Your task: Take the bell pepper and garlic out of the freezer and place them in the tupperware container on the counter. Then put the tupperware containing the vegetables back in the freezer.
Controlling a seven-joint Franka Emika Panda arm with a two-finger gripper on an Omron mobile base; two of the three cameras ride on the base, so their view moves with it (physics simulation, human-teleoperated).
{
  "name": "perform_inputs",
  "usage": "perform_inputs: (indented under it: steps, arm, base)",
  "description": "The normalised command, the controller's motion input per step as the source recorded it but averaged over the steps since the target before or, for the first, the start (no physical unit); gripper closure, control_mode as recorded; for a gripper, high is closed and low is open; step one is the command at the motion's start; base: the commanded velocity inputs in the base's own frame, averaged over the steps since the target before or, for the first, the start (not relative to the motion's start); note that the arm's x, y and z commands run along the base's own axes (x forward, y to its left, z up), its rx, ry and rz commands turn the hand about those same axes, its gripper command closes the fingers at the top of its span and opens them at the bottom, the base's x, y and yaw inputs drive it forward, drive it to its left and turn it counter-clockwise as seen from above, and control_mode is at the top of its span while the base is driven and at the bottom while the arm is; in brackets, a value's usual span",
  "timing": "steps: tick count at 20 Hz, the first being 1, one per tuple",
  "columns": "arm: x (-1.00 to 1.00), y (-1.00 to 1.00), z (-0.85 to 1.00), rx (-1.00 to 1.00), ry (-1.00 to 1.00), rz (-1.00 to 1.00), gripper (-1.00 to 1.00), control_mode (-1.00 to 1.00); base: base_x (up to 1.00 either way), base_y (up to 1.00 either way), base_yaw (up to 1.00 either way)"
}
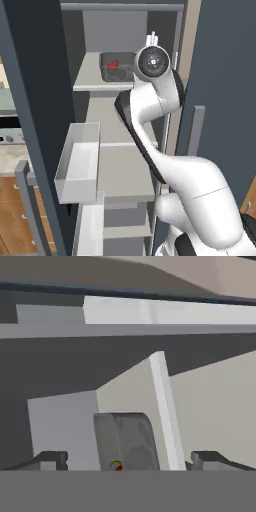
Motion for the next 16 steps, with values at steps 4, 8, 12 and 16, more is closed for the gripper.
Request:
perform_inputs:
  steps: [4, 8, 12, 16]
  arm:
    - [-1.00, -0.23, 0.28, 0.11, -0.03, 0.00, -1.00, -1.00]
    - [-1.00, -0.26, 0.19, 0.13, 0.00, 0.00, -1.00, -1.00]
    - [-1.00, -0.38, 0.07, 0.12, -0.01, -0.01, -1.00, -1.00]
    - [-1.00, -0.51, 0.03, 0.08, -0.07, -0.05, -1.00, -1.00]
  base:
    - [0.00, 0.00, 0.00]
    - [0.00, 0.00, 0.00]
    - [0.00, 0.00, 0.00]
    - [0.00, 0.00, 0.00]
